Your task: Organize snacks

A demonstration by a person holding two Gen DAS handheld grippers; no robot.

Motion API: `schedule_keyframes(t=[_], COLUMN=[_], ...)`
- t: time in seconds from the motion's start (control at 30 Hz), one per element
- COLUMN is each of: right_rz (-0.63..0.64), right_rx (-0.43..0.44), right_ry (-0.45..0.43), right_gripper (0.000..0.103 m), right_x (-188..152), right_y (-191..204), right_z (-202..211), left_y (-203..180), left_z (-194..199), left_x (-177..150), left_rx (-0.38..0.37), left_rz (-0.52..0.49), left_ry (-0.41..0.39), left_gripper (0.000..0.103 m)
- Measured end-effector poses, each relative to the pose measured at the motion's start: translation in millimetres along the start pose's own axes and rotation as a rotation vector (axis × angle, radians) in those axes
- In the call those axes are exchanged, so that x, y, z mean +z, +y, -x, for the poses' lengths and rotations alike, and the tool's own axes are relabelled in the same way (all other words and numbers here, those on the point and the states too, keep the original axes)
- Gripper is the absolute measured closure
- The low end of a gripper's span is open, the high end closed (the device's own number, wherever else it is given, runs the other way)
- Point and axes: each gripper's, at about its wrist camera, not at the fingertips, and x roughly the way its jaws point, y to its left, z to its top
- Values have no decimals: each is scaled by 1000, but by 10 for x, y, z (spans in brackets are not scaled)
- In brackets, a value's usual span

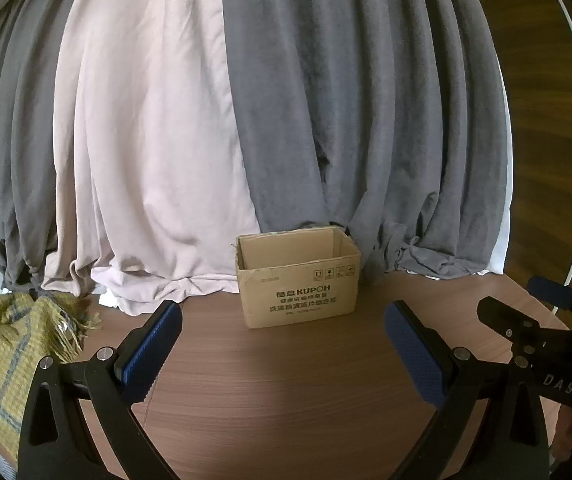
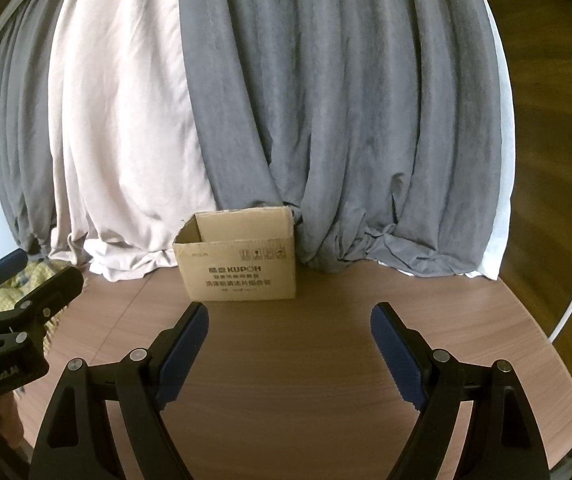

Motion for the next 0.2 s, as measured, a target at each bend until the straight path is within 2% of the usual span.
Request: schedule_keyframes(t=[0.2], right_rz=[-2], right_rx=[-2], right_ry=[1], right_gripper=[19], right_x=[-5], right_y=[15], right_z=[5], left_y=[17], left_z=[3], left_x=[2], left_rx=[-3], left_rz=[3], left_ry=[1], left_gripper=[0])
